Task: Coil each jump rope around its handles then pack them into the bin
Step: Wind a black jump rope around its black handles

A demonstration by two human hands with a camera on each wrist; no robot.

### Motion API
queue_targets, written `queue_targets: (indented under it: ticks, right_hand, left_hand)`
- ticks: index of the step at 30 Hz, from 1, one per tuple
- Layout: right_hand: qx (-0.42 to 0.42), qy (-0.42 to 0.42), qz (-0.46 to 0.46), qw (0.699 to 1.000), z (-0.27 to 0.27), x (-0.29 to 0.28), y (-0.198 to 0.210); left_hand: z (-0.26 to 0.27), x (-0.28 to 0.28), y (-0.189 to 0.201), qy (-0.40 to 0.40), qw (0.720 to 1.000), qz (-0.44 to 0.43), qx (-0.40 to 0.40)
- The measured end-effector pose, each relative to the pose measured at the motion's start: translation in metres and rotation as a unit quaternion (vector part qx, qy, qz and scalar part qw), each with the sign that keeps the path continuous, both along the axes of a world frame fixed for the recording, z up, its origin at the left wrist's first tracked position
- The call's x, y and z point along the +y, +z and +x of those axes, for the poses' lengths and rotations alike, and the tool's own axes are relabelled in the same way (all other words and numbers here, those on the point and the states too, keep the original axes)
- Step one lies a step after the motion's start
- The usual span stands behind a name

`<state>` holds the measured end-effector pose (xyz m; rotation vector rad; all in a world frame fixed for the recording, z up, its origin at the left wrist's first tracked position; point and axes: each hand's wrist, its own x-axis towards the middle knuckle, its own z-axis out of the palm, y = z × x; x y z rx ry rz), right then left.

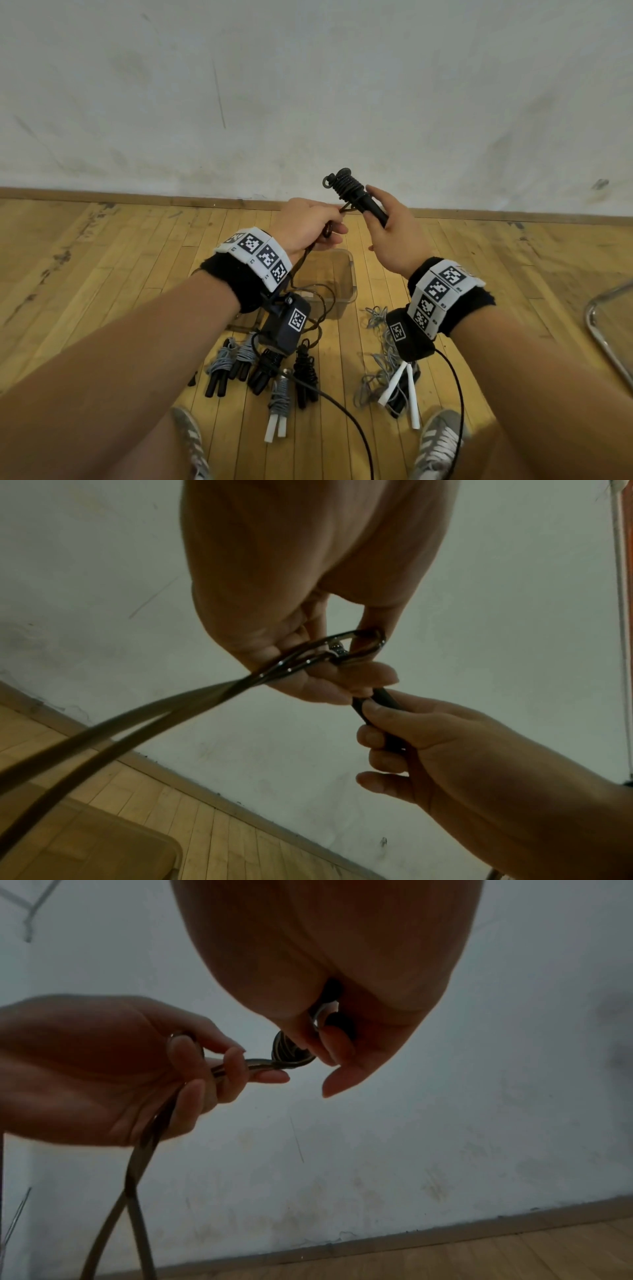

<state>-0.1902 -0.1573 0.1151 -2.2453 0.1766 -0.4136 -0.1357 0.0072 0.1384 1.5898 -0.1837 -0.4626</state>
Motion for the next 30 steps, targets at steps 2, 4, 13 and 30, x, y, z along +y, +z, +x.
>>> queue_targets:
  ticks: [2,4,13,30]
  right_hand:
    - [-0.006,-0.006,-0.055,0.998,0.000,0.001,-0.001]
    - [-0.008,0.002,-0.100,0.995,-0.001,0.004,-0.001]
    - [-0.027,0.083,-0.132,0.987,-0.005,0.015,-0.009]
    - [0.025,0.108,0.236,0.965,-0.011,0.007,0.018]
  left_hand:
    - [-0.001,-0.003,0.001,0.014,1.000,-0.021,-0.001]
    - [-0.002,-0.005,0.001,0.034,0.998,-0.043,0.000]
    - [0.005,0.000,-0.006,0.117,0.993,-0.031,-0.006]
    - [0.003,0.005,0.001,0.003,0.999,-0.034,-0.032]
